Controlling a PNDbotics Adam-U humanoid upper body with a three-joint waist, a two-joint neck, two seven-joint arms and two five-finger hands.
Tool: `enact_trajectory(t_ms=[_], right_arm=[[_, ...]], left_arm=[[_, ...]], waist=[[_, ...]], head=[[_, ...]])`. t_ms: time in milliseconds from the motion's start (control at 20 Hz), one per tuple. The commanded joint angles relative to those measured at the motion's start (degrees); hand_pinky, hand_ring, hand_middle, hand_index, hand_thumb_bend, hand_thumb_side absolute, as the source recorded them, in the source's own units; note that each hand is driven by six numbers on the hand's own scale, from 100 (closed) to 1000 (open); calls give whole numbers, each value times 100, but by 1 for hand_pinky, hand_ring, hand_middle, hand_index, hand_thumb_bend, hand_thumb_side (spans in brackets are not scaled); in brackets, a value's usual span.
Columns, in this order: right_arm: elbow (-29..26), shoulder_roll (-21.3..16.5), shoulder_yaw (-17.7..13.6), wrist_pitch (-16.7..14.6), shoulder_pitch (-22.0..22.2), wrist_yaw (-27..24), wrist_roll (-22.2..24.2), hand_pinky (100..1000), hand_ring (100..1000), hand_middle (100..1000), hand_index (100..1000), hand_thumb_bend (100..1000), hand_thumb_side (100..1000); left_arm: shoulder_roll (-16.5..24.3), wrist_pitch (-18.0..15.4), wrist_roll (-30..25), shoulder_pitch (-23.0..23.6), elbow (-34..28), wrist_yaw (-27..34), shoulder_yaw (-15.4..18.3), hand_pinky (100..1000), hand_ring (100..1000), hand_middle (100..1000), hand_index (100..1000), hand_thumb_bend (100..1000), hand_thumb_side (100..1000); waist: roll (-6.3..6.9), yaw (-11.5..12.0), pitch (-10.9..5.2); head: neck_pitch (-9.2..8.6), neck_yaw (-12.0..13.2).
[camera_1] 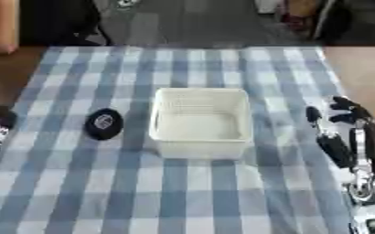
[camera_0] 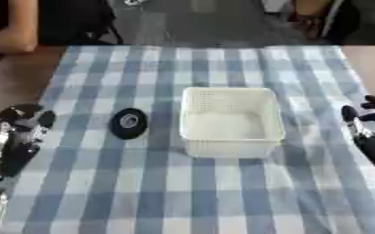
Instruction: Pick up objects on the table and place them in the box.
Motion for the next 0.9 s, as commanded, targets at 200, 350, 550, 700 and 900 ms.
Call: enact_trajectory(t_ms=[200, 350, 550, 700, 900], right_arm=[[-62, -96, -24, -15, -59, 19, 8, 773, 610, 688, 834, 591, 798], [-63, -96, -24, -16, -61, 20, 7, 773, 610, 688, 834, 591, 798], [-61, -95, -23, -16, -60, 19, 8, 773, 610, 688, 834, 591, 798], [-60, -99, -19, -18, -59, 19, 12, 773, 610, 688, 834, 591, 798], [-55, -104, -13, -22, -56, 21, 19, 773, 610, 688, 834, 591, 798]], left_arm=[[93, -4, -10, -35, -112, -32, 9, 680, 768, 784, 808, 1000, 956], [97, -6, -11, -36, -116, -31, 10, 680, 768, 784, 809, 1000, 956], [116, -1, -15, -38, -125, -61, 14, 682, 768, 784, 808, 1000, 955], [267, -12, -70, -60, -170, -217, -29, 686, 770, 783, 810, 1000, 948], [627, -91, -280, -122, -298, -603, -218, 701, 776, 780, 817, 1000, 936]], waist=[[7, -4, -44], [8, -7, -44], [9, -12, -43], [16, -21, -44], [27, -37, -51]], head=[[-56, -2], [-58, -1], [-55, 4], [-54, 7], [-51, 18]])
